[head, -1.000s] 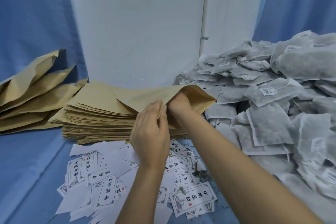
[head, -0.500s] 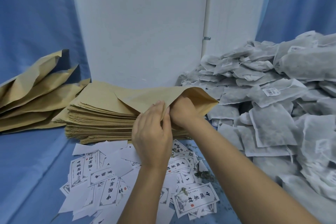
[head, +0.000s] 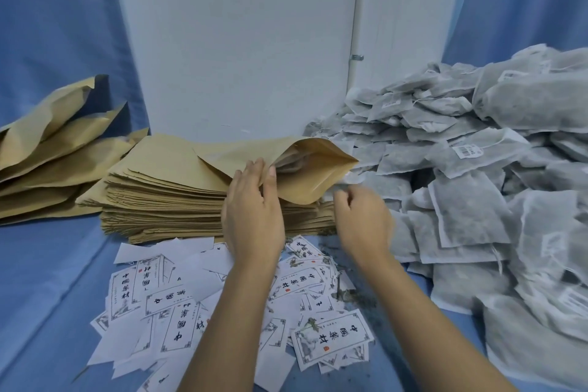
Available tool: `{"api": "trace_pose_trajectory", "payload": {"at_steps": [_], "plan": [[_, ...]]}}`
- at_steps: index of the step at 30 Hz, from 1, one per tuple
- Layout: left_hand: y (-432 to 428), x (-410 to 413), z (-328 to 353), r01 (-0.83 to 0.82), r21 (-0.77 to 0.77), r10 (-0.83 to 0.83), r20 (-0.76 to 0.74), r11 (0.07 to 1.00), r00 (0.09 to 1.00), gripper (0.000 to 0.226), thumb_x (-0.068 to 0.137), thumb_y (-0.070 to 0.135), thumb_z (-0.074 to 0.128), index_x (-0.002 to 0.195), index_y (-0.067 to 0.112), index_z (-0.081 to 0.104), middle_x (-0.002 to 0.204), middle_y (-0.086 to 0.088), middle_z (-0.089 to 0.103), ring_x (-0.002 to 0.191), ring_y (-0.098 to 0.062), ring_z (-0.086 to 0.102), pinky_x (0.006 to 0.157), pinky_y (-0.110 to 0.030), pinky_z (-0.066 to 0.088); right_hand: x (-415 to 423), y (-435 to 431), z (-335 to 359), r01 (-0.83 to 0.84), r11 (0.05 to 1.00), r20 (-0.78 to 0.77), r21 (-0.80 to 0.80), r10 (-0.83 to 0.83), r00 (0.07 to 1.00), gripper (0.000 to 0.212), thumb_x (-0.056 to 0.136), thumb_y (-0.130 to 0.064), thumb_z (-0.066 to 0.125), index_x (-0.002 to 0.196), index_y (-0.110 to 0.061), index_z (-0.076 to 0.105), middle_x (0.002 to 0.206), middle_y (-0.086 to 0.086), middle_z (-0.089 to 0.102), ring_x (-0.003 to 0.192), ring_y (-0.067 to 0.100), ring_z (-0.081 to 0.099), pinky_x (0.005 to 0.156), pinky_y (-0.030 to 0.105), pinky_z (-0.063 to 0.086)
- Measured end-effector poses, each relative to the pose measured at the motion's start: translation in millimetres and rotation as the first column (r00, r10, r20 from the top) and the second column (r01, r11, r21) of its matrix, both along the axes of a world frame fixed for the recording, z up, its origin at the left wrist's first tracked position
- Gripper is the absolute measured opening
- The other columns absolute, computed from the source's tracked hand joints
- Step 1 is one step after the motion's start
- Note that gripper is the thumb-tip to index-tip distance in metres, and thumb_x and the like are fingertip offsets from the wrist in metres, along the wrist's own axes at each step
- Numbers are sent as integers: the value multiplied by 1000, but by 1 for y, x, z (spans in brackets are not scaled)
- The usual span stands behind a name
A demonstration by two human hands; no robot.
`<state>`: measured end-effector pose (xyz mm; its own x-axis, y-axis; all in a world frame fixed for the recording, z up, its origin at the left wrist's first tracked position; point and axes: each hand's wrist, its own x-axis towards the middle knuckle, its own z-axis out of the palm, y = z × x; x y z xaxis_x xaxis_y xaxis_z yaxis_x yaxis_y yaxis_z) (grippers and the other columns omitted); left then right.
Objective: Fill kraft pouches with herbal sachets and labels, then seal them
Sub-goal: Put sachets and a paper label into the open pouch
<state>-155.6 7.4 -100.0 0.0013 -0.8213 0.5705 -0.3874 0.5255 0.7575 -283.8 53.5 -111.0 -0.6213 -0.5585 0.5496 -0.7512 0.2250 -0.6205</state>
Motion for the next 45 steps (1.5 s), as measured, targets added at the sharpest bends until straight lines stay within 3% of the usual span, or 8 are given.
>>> {"api": "trace_pose_trajectory", "payload": {"at_steps": [5, 13, 19, 24, 29, 33, 39, 45], "plan": [[7, -6, 1, 32, -18, -32, -26, 999, 999, 49, 97, 48, 30, 135, 25, 51, 139, 7, 51, 133, -13, 39, 108, -45, 34, -25, 8, -24, 184, 825, -180, 535, -101, 978, 43, 86, -23, 48, 126, -10, 44, 135, 9, 46, 133, 26, 33, 108, 46, 26], [12, -7, 2, 47, -23, -48, -44, 999, 998, 48, 98, 47, 30, 133, 24, 53, 135, 6, 55, 129, -13, 44, 105, -44, 37, -31, 13, -30, 109, 752, -161, 650, -4, 987, 46, 90, -24, 54, 129, -7, 37, 139, 15, 37, 129, 32, 36, 102, 40, 35], [11, -6, 2, 39, -29, -41, -45, 999, 998, 46, 99, 45, 30, 131, 23, 55, 132, 6, 57, 126, -13, 46, 103, -43, 39, -20, 9, -19, -54, 992, 75, 111, 46, 996, 32, 90, -14, 48, 120, -3, 51, 123, 13, 52, 108, 30, 53, 83, 35, 41], [8, -4, 1, 68, -32, -69, -36, 997, 997, 47, 100, 44, 30, 132, 22, 55, 132, 5, 57, 126, -14, 46, 103, -43, 39, -23, 16, 16, -219, 971, 305, -98, 239, 922, 48, 87, -2, 41, 121, -26, 64, 71, -6, 62, 61, 17, 51, 55, 24, 41], [6, -3, -3, 74, -13, -75, -47, 997, 996, 44, 100, 42, 32, 133, 22, 53, 134, 5, 55, 128, -13, 45, 105, -43, 38, -25, 29, 48, -358, 841, 806, -405, 514, 294, 46, 79, 5, 38, 56, -13, 75, 66, 3, 71, 64, 21, 60, 63, 26, 52], [4, -1, -4, 68, -6, -69, -75, 998, 995, 43, 100, 43, 31, 133, 23, 53, 134, 6, 55, 127, -12, 46, 104, -42, 39, -22, 33, 54, -405, 737, 796, -541, 604, 35, 35, 84, -1, 40, 84, -7, 74, 82, 8, 73, 72, 20, 66, 68, 28, 54], [3, 1, -6, 63, -19, -64, -37, 998, 997, 44, 100, 41, 32, 133, 22, 53, 136, 5, 54, 128, -14, 46, 104, -43, 39, -8, 31, 62, -531, 713, 794, -457, 596, 117, 32, 84, 3, 42, 87, -4, 73, 90, 11, 72, 68, 17, 69, 59, 22, 56], [9, 2, -7, 41, -73, -37, 56, 997, 998, 50, 97, 48, 28, 134, 24, 52, 136, 6, 54, 129, -14, 45, 105, -45, 38, 21, -11, 70, -124, 556, 558, -822, 830, 19, 26, 89, 20, 33, 85, 4, 54, 77, 13, 58, 71, 19, 62, 70, 24, 54]]}}
